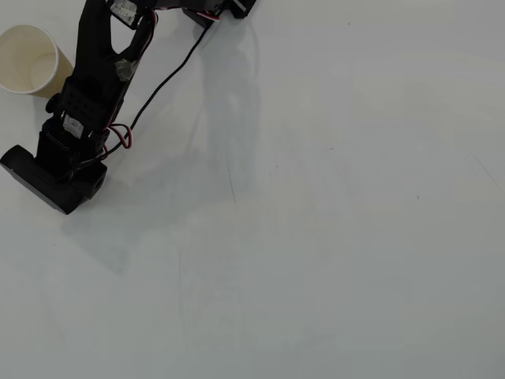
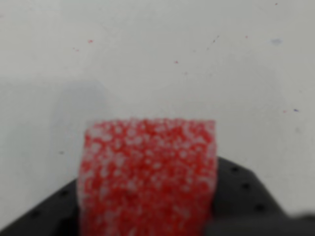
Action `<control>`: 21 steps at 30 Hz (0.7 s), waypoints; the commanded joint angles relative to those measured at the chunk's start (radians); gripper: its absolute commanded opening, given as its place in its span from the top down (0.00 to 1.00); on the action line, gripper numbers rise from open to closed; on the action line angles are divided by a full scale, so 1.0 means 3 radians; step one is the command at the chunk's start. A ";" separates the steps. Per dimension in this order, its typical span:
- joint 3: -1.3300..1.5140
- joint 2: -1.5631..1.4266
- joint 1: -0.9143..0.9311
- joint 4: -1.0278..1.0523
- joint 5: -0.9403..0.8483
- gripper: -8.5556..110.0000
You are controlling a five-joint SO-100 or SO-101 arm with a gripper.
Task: Pick up the cube and drop it in the cup.
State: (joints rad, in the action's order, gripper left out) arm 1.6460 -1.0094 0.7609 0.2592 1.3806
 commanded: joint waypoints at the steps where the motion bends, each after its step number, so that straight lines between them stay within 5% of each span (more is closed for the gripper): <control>1: -0.0378 -0.0210 0.0066 0.0031 0.0005 0.93; 21: 0.0251 -0.1514 0.0225 0.0414 0.0005 0.93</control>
State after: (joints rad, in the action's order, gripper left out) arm 1.7257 -1.1842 0.8191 0.3758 1.3806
